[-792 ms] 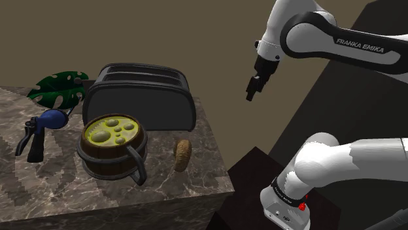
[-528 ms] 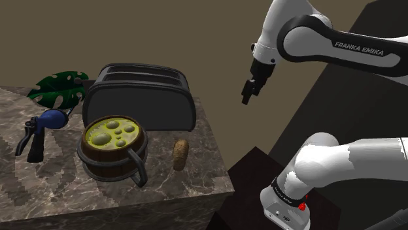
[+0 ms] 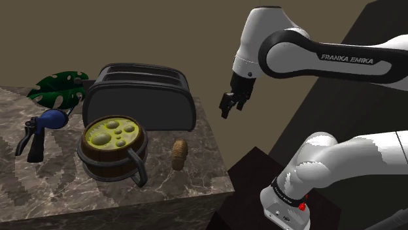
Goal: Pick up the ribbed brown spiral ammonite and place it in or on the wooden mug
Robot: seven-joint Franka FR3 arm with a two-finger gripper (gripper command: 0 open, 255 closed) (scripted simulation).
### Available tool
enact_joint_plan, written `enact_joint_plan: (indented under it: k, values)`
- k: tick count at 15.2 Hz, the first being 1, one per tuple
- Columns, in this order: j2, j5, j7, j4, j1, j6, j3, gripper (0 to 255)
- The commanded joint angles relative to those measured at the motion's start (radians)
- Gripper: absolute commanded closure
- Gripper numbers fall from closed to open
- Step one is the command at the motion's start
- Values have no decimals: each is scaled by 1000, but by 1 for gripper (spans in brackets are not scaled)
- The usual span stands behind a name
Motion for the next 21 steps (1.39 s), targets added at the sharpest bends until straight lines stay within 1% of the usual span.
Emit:
enact_joint_plan:
  k: [1, 5, 8, 11, 14, 21]
  values:
    - [31, 39, 65, 3, 9, 33, 43, 0]
    - [117, 101, 186, 31, 16, 105, 127, 0]
    - [193, 134, 277, 65, 15, 162, 191, 0]
    - [281, 152, 369, 111, 8, 220, 255, 0]
    - [378, 150, 466, 167, -4, 277, 319, 0]
    - [418, 148, 474, 105, -4, 379, 345, 0]
